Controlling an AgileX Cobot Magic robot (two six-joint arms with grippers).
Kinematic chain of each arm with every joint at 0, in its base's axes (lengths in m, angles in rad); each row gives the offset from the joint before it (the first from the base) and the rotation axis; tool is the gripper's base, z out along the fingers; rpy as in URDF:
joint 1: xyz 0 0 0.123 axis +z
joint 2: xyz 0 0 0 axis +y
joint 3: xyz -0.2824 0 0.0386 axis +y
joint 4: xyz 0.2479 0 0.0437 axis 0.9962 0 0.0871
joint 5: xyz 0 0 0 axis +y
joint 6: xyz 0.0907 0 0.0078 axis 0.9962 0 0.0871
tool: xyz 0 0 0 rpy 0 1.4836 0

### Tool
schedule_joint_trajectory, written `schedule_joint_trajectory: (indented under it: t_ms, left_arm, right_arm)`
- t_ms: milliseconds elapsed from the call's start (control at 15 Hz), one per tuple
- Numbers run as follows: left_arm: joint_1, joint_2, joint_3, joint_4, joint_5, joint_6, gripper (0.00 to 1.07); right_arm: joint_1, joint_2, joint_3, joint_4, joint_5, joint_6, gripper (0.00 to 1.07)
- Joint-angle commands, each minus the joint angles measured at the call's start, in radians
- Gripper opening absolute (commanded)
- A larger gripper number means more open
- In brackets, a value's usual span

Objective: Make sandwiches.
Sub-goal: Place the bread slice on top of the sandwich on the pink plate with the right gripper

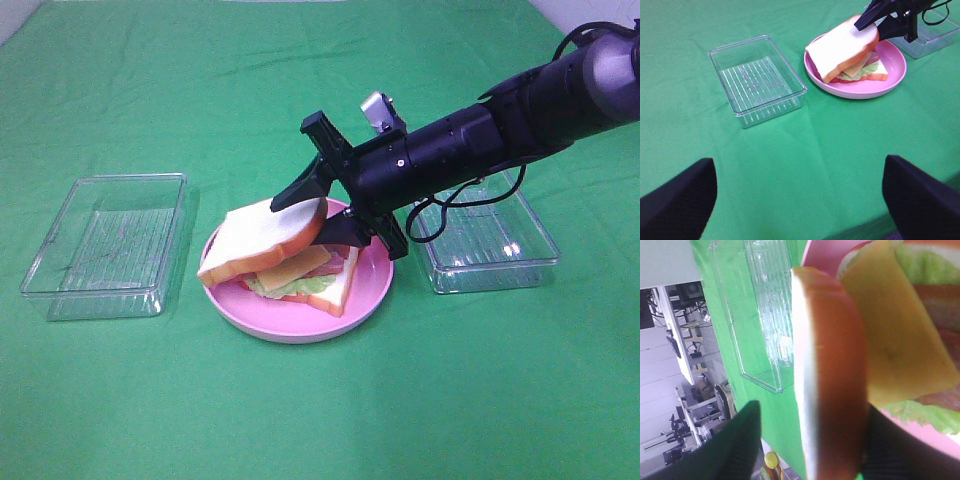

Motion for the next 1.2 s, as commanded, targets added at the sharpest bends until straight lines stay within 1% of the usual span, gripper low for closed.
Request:
schedule_joint_trajectory:
  t_ms: [67,200,267,467,667,800,933,1000,1067,1200]
  left_arm:
    - [-0.001,-0.009,0.002,-0.007,-0.01,0.0,0.85]
    - [-0.001,-0.009,0.002,-0.007,-0.01,0.0,0.85]
    - [-0.001,-0.009,0.002,-0.007,-0.01,0.0,0.85]
    - [-0.001,-0.009,0.002,-0.007,-0.01,0.0,0.85]
    - [-0.001,-0.009,0.002,-0.007,-0.01,0.0,0.85]
    - [-0.001,-0.009,0.002,-0.007,-0.01,0.0,0.85]
    - [-0.001,-0.009,0.002,-0.007,-0.01,0.0,0.85]
    - [-0.001,-0.009,0.002,-0.007,-0.01,0.0,0.85]
    - [-0.001,-0.009,0.002,-0.007,-0.01,0.0,0.85]
    - [-0.001,-0.009,0.002,-0.007,-0.01,0.0,0.85]
  right_arm:
    - [-0.002,-0.006,0.001,-0.078,-0.008,-0.013,0.76]
    - [-0.002,-0.021,0.001,-0.154,-0.009,0.009,0.76]
    - [-0.002,-0.024,0.001,-0.172,-0.011,0.014,0.76]
    - [-0.002,-0.066,0.001,-0.353,-0.033,0.11,0.76]
    - [-0.002,-0.155,0.001,-0.629,-0.029,0.201,0.76]
    - [-0.002,-0.233,0.001,-0.815,0.025,0.273,0.76]
    - [-0.002,-0.336,0.002,-1.002,0.1,0.352,0.76]
    - [-0.002,-0.444,0.002,-1.12,0.184,0.417,0.76]
    - [-0.002,-0.466,0.002,-1.137,0.209,0.424,0.76]
    - [-0.002,-0.584,0.002,-1.174,0.284,0.428,0.76]
